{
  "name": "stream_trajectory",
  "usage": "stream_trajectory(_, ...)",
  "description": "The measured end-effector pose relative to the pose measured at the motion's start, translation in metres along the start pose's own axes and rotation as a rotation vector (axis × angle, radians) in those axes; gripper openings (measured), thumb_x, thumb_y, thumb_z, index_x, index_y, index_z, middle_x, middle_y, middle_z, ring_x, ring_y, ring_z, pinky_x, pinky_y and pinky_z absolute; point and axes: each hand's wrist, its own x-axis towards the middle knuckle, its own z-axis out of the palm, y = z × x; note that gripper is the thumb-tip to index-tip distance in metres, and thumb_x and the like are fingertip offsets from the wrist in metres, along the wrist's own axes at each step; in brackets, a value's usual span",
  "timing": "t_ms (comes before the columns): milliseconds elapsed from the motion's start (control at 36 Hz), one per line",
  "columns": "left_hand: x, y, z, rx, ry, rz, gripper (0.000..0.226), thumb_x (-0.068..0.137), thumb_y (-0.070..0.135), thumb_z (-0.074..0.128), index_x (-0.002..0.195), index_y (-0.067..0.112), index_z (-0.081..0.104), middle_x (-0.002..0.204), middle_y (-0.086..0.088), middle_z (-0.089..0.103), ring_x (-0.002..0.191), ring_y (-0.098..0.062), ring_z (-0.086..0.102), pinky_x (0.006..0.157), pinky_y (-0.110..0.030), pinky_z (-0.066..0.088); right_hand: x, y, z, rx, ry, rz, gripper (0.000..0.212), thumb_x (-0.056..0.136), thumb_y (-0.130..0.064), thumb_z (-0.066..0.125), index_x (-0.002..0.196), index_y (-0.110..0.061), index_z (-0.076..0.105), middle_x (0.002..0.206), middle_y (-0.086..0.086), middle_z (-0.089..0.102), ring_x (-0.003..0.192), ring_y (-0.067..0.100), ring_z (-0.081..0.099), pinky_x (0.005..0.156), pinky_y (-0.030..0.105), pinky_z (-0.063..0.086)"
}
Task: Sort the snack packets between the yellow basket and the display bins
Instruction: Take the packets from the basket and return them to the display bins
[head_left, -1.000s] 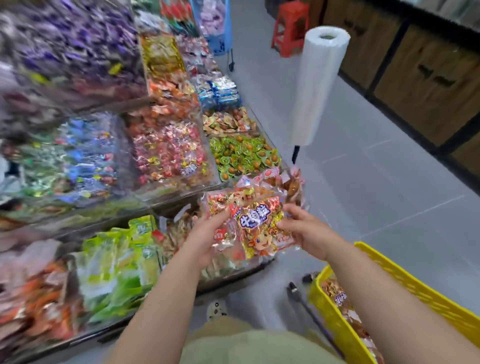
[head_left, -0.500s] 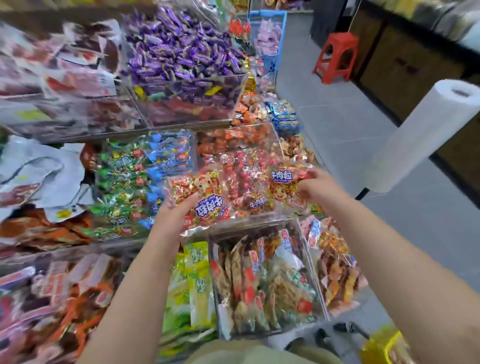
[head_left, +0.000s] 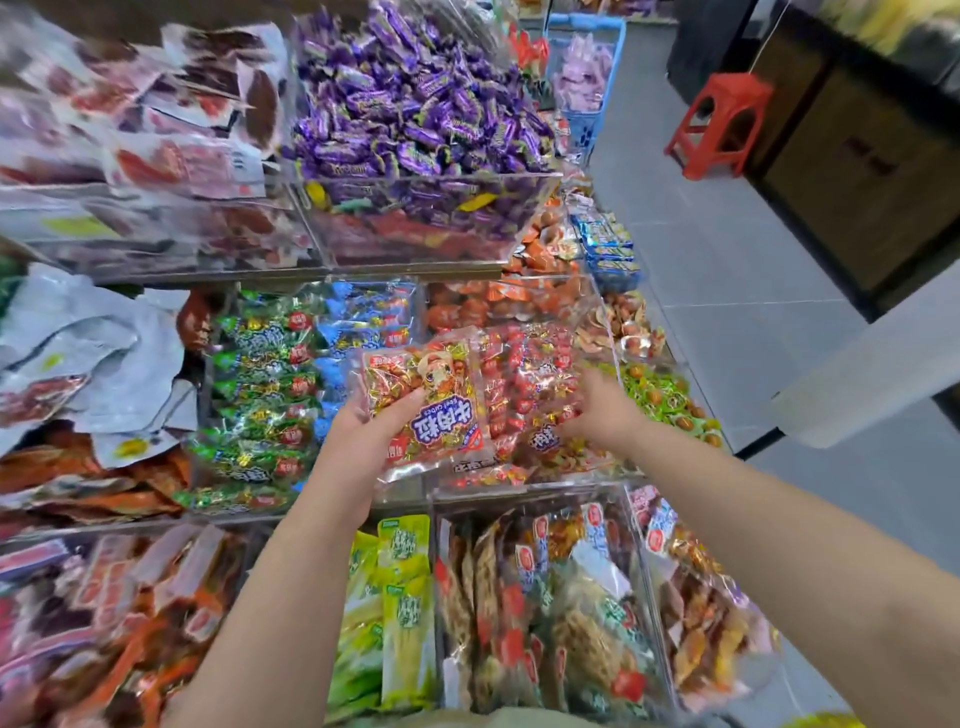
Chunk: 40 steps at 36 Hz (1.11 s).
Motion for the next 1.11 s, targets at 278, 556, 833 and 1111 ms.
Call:
stream_trajectory(278, 0.014, -0.001, 0.01, -0.022, -0.001, 0.005, 0.023, 0.085, 0.027, 0.07, 0.107, 0.031, 0.061, 0.096, 0.007, 0.075, 0.086, -0.011, 0.072, 0.071, -0.03, 0.051, 0.008, -0.032, -0.003, -1.072, -0.265, -0.223, 0.044, 0.086, -0.008, 0.054, 0.129, -0.018, 0.051, 0.107, 0.0, 0.062, 0.091, 0.019, 0.06, 0.064, 0.029, 0.05)
stream_trajectory(556, 0.019, -0.007, 0.008, -0.017, 0.044, 0.001, 0.021, 0.085, 0.029, 0.07, 0.093, 0.039, 0.053, 0.08, 0.024, 0.072, 0.068, 0.007, 0.067, 0.058, -0.02, 0.047, 0.011, -0.005, 0.007, -0.847, -0.304, -0.195, 0.059, 0.085, 0.001, 0.054, 0.138, -0.017, 0.036, 0.1, 0.004, 0.059, 0.08, 0.019, 0.056, 0.054, 0.025, 0.043)
stream_trajectory(833, 0.026, -0.011, 0.007, -0.004, 0.027, -0.035, 0.033, 0.083, 0.032, 0.072, 0.114, 0.03, 0.06, 0.098, 0.008, 0.075, 0.086, -0.011, 0.072, 0.074, -0.032, 0.05, 0.011, -0.01, 0.014, -0.845, -0.402, -0.274, 0.036, 0.087, -0.009, 0.057, 0.122, -0.014, 0.053, 0.108, 0.006, 0.063, 0.085, 0.02, 0.061, 0.072, 0.034, 0.056)
stream_trajectory(1111, 0.035, -0.01, 0.006, -0.002, 0.044, -0.069, 0.036, 0.082, 0.031, 0.072, 0.115, 0.03, 0.058, 0.097, 0.004, 0.075, 0.086, -0.015, 0.073, 0.072, -0.032, 0.052, 0.026, -0.006, 0.032, -0.868, -0.371, -0.264, 0.055, 0.087, 0.0, 0.054, 0.135, -0.025, 0.045, 0.108, 0.003, 0.063, 0.085, 0.023, 0.06, 0.067, 0.031, 0.055)
